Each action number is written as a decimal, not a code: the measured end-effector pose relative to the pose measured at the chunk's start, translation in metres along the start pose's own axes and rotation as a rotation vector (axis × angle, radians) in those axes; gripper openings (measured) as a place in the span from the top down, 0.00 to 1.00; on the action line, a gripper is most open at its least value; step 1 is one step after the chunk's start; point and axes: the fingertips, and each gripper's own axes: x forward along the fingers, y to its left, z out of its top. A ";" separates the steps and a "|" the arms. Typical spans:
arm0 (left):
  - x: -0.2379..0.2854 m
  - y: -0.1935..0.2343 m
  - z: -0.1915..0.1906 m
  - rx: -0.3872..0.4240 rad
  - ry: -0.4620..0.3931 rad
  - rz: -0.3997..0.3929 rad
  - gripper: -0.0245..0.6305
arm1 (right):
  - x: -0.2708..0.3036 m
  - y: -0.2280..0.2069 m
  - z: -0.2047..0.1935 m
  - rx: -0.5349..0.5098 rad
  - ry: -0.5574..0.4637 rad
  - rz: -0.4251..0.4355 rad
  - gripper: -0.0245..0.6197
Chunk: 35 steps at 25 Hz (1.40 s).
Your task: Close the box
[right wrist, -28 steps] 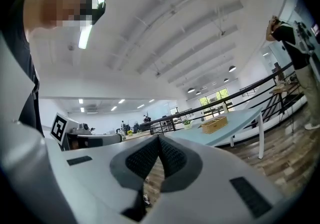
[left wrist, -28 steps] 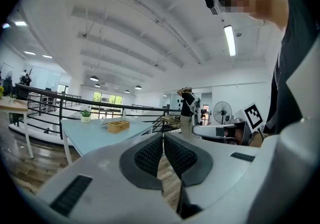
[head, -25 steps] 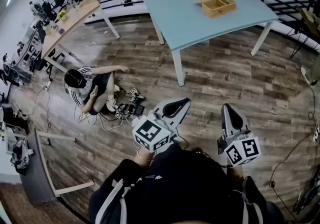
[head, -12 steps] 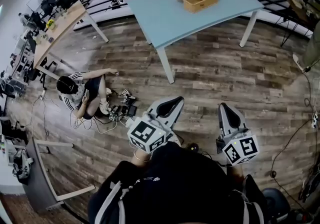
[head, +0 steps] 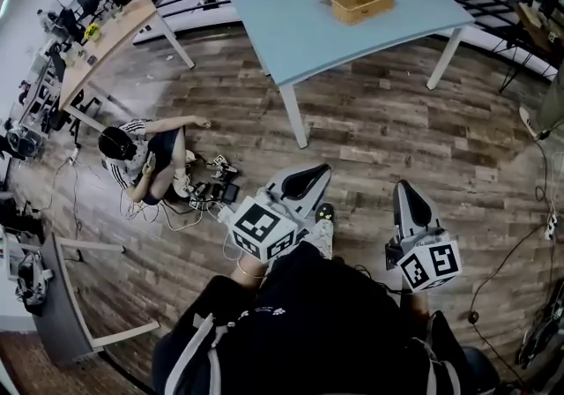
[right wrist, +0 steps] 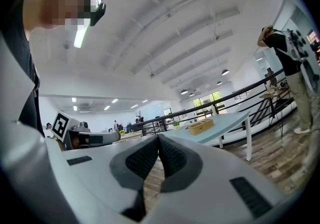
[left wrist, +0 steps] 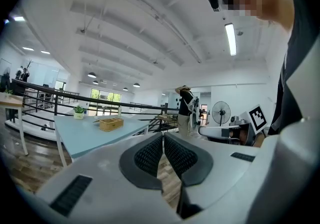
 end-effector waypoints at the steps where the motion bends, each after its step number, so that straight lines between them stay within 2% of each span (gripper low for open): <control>1: 0.004 0.004 0.001 -0.002 -0.003 -0.002 0.93 | 0.004 -0.003 0.002 -0.002 -0.001 -0.003 0.96; 10: 0.053 0.043 0.010 0.008 -0.010 -0.023 0.93 | 0.048 -0.042 0.012 -0.014 0.013 -0.032 0.95; 17: 0.079 0.086 0.014 -0.007 0.003 -0.003 0.93 | 0.097 -0.061 0.021 -0.017 0.029 -0.022 0.91; 35: 0.120 0.200 0.023 -0.061 -0.020 0.034 0.93 | 0.216 -0.081 0.036 -0.058 0.078 -0.002 0.84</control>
